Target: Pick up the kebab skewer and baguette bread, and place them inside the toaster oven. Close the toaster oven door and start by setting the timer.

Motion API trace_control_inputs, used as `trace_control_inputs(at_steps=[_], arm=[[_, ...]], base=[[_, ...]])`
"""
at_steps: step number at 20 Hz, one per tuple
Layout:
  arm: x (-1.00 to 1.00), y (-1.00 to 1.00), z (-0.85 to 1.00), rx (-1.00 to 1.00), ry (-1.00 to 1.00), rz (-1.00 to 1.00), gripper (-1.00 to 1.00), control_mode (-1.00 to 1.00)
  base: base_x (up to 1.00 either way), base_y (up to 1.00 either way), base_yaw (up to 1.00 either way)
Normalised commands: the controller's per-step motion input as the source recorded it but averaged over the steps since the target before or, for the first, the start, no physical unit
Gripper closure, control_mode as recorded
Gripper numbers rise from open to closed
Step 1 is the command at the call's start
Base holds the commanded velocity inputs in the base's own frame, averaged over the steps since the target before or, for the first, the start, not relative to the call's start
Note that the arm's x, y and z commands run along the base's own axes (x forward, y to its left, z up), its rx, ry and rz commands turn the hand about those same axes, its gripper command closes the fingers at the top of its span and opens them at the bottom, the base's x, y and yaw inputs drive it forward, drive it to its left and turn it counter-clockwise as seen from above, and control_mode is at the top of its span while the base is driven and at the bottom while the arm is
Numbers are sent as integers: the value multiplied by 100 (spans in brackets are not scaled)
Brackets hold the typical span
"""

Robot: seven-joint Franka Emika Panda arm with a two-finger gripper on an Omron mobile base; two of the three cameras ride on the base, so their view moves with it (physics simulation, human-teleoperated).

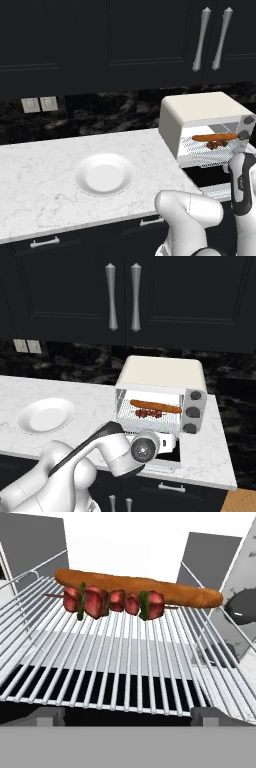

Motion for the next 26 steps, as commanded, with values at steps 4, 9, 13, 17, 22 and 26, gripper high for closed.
trace_control_inputs(at_steps=[4,9,13,17,22,26], arm=[[0,0,1,1,0,-2,-100,-100],[-2,0,0,8,0,-3,-100,-100],[0,0,0,7,0,-7,-100,-100],[0,0,0,1,-1,-3,-100,-100],[5,6,0,0,-4,0,-100,-100],[11,11,0,0,-1,0,-100,-100]], base=[[0,0,0],[0,0,0],[0,0,0],[0,0,0],[0,0,0],[0,0,0]])
